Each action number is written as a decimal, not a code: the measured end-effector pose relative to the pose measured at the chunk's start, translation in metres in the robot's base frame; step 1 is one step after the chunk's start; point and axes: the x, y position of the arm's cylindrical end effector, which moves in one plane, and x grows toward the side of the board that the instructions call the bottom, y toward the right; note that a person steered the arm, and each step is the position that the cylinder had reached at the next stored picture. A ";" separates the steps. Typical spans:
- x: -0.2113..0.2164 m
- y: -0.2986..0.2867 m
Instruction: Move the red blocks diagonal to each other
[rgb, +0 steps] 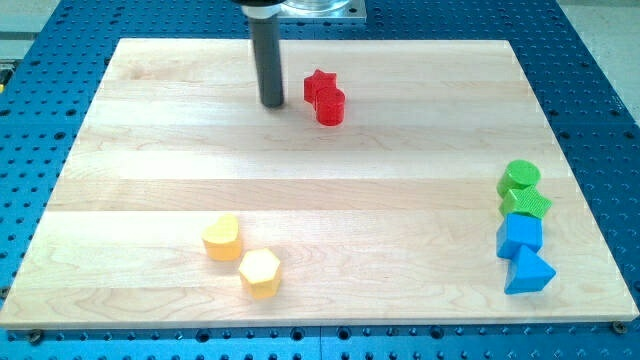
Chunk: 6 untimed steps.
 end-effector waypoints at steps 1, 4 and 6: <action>0.013 0.088; 0.039 0.039; 0.079 0.019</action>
